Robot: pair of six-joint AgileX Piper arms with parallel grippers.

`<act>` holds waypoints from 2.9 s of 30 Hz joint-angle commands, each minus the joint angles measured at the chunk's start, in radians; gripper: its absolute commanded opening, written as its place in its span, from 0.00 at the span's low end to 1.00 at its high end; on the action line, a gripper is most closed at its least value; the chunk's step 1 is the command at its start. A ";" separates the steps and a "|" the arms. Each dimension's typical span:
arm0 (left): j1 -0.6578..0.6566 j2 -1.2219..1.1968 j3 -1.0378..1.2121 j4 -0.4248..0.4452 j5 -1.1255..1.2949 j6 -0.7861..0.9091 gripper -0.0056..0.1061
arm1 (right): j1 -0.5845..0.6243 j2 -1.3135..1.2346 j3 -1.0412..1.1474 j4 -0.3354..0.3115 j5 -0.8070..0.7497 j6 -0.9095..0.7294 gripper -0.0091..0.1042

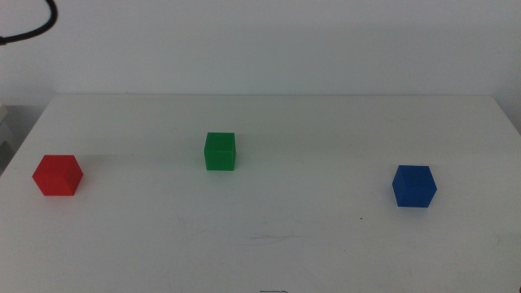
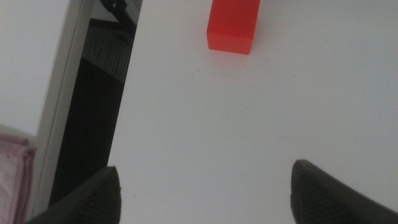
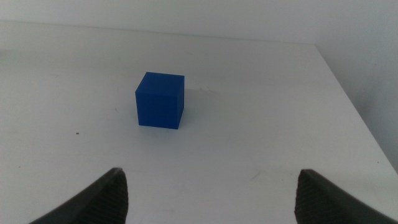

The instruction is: Stack red cubes first, then green, then blue cubes in a specific spot.

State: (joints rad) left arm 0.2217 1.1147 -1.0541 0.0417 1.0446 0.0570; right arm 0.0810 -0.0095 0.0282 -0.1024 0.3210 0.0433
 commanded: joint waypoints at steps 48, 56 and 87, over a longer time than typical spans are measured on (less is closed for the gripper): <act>-0.003 0.837 -0.576 -0.141 -0.010 0.365 0.89 | -0.007 -0.011 -0.018 -0.016 -0.070 -0.016 0.80; -0.003 0.892 -0.576 -0.142 -0.064 0.380 0.89 | -0.007 -0.011 -0.018 -0.016 -0.070 -0.016 0.80; -0.149 0.727 -0.516 -0.094 0.121 0.072 0.19 | -0.007 -0.011 -0.018 -0.016 -0.070 -0.016 0.80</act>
State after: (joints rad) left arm 0.1045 1.9225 -1.5594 -0.0602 1.1353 0.1993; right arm 0.0810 -0.0095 0.0282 -0.1024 0.3210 0.0433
